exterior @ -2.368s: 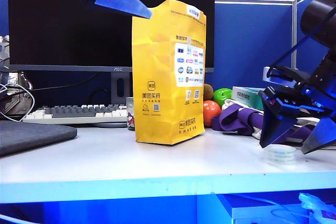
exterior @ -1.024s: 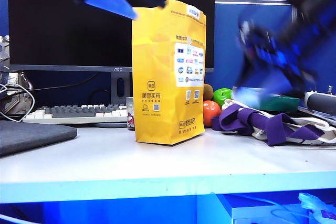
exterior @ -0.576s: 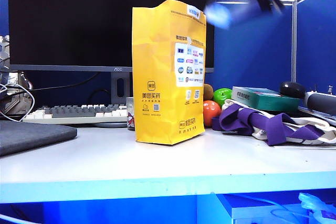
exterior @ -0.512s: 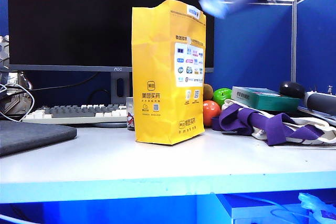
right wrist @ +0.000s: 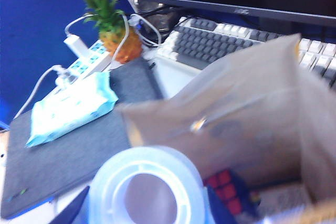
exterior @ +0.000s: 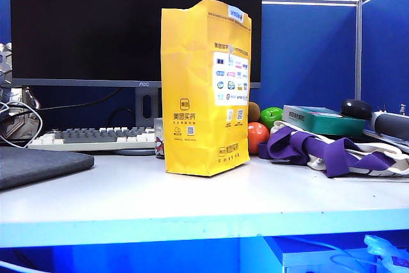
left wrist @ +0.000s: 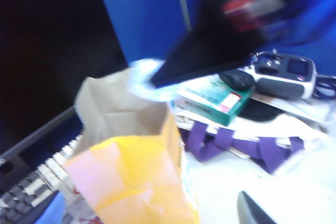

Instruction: Pick up the transparent tape and throw it into the yellow paper bag.

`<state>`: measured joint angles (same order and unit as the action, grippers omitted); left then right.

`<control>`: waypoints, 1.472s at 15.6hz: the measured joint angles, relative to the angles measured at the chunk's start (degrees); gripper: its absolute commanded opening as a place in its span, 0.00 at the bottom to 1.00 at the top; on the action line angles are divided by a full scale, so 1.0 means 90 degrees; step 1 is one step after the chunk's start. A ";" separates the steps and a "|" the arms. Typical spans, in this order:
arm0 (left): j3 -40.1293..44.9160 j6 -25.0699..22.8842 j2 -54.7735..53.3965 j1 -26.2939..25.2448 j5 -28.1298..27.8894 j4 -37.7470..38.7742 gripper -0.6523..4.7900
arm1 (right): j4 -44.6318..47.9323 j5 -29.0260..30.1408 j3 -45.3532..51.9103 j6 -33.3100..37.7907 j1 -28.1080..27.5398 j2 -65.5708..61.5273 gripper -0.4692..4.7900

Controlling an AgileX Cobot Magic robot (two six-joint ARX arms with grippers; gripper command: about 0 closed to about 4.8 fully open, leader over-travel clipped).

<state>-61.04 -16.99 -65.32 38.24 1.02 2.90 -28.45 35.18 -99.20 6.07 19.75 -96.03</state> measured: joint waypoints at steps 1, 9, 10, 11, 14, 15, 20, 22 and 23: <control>0.0002 0.0000 0.0000 0.0002 0.0007 0.0148 0.92 | 0.0041 0.0027 -0.0287 -0.0005 0.0000 -0.0301 0.55; 0.0000 -0.0012 0.0000 -0.0119 0.0202 0.0534 0.92 | 0.0274 0.0024 -0.1190 -0.0282 -0.0002 -0.1047 1.00; 0.0000 -0.0015 0.0000 -0.0136 0.0216 0.0534 0.92 | 0.0457 0.0010 -0.1192 -0.0294 -0.0002 -0.1030 1.00; 0.0000 -0.0282 0.0019 -0.0129 -0.0192 0.0568 0.92 | 0.0505 -0.0002 -0.1358 -0.0299 -0.0002 -0.0996 1.00; 0.0002 -0.1358 0.0607 -0.0189 -0.2446 0.1010 0.92 | 0.0449 -0.0068 -0.1384 -0.0396 -0.0160 -0.0556 1.00; 0.0010 -0.1226 0.1013 -0.0408 -0.2361 0.1222 0.92 | 0.0415 -0.0078 -0.1384 -0.0544 -0.0231 -0.0294 1.00; 0.0233 -0.0277 0.3927 -0.2968 -0.0641 0.1447 0.92 | 0.0153 -0.0508 -0.0996 -0.1620 -0.0369 0.1970 1.00; 0.1018 -0.0211 0.5090 -0.3332 -0.0010 0.1535 0.92 | 0.0279 -0.1137 0.0406 -0.1972 -0.0362 0.3065 1.00; 0.1375 -0.0192 0.5462 -0.3330 -0.0083 0.1542 0.92 | 0.0566 -0.1394 0.1265 -0.1996 -0.0367 0.3548 1.00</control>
<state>-48.66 -18.72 -16.16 8.27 0.27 16.78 -23.35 22.63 -87.81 -11.90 16.45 -64.10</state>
